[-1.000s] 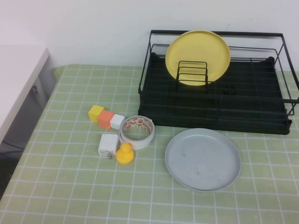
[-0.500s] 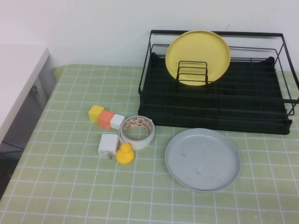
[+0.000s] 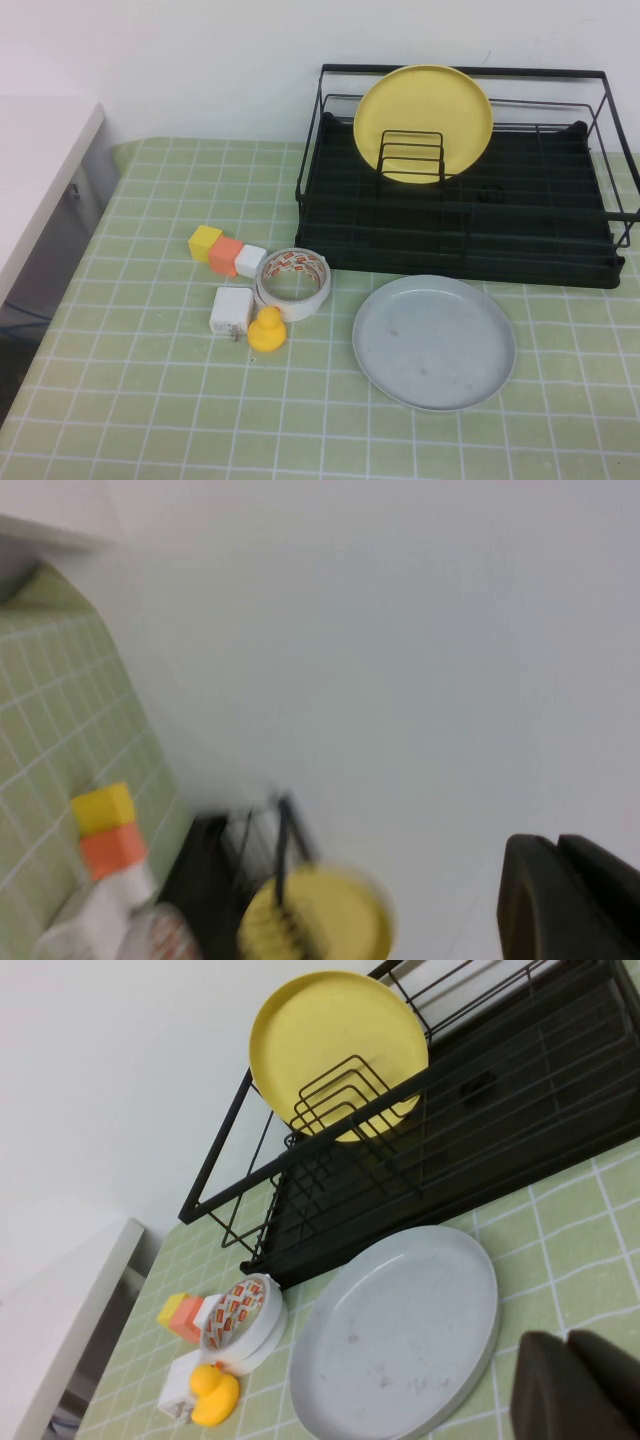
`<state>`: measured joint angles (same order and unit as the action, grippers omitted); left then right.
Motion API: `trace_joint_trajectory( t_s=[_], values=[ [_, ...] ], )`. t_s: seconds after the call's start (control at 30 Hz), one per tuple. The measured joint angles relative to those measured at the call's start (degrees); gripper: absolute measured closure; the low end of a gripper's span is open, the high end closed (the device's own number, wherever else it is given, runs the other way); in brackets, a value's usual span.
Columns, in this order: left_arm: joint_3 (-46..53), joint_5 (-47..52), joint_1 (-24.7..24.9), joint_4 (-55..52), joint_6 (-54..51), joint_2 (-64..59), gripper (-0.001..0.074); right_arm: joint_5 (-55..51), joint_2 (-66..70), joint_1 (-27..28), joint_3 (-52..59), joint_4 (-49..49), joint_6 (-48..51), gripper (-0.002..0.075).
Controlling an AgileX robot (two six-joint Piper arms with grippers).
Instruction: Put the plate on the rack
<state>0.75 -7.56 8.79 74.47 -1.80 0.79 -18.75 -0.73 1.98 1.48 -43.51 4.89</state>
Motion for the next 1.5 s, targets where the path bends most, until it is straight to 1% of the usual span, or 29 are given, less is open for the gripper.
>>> trace_joint_trajectory(
  t_s=[0.07, 0.17, 0.3, 0.43, 0.5, 0.7, 0.87, 0.93, 0.97, 1.03, 1.1, 1.2, 1.3, 1.37, 1.43, 1.5],
  values=[
    [-2.17, 6.68, 0.0, -7.61, -3.34, -0.11, 0.0737, 0.0, 0.0, 0.0, 0.0, 0.0, 0.18, 0.0715],
    [-8.0, 16.24, 0.0, -19.54, -9.85, -3.65, 0.0737, 0.0, 0.0, 0.0, 0.0, 0.0, 0.53, 0.0715],
    [-16.97, 27.26, 0.0, -33.72, -14.98, -13.26, 0.0737, 0.0, 0.0, 0.0, 0.0, 0.11, 1.44, 0.0715],
    [-26.0, 34.12, 0.0, -44.01, -16.32, -25.58, 0.0737, 0.0, 0.0, 0.0, 0.0, 0.11, 1.93, 0.0715],
    [-32.23, 37.6, 0.0, -46.23, -17.05, -32.76, 0.0737, 0.0, 0.0, 0.0, 0.0, 0.11, 1.93, 0.0715],
    [-51.37, 46.3, 0.0, -47.23, -16.51, -54.8, 0.0737, -0.29, 0.0, 0.0, 0.0, 0.11, 2.03, 0.0715],
    [-62.45, 49.91, 0.3, -47.57, -16.25, -71.85, 0.0737, -0.63, 0.0, 0.0, 0.0, 0.11, 2.78, 0.0715],
    [-65.99, 51.31, 1.76, -48.89, -15.3, -78.9, 0.0737, -0.6, 0.0, 0.0, 0.0, 0.11, 2.93, 0.0715],
    [-67.73, 52.1, 3.24, -50.26, -14.25, -82.23, 0.0737, -0.6, 0.0, 0.0, 0.0, 0.11, 2.93, 0.0715],
    [-70.98, 53.76, 6.94, -54.38, -11.37, -87.9, 0.0737, -0.6, 0.0, 0.0, 0.0, 0.11, 2.98, 0.0715],
    [-74.85, 55.7, 12.53, -60.53, -6.86, -93.85, 0.0737, -0.66, 0.0, 0.0, 0.0, 0.11, 2.98, 0.0715],
    [-80.84, 57.89, 18.93, -68.43, -0.2, -101.76, 0.0737, -1.22, 0.0, 0.0, 0.0, 0.11, 2.98, 0.0715],
    [-87.82, 60.12, 23.25, -70.69, 3.53, -109.31, 0.0731, -1.84, 0.0, 0.0, 0.0, 0.11, 2.98, 0.0715],
    [-91.97, 61.47, 24.81, -69.4, 4.18, -114.37, 0.0702, -2.07, 0.0, 0.0, 0.0, 0.0, 2.98, 0.0715],
    [-95.92, 62.94, 25.48, -66.21, 4.62, -118.59, 0.0646, -2.2, 0.0, 0.0, 0.0, -0.12, 2.98, 0.0715],
    [-99.69, 64.37, 25.65, -63.52, 4.85, -122.77, 0.0549, -2.27, 0.0, 0.0, 0.0, -0.22, 2.98, 0.0715]
  ],
)
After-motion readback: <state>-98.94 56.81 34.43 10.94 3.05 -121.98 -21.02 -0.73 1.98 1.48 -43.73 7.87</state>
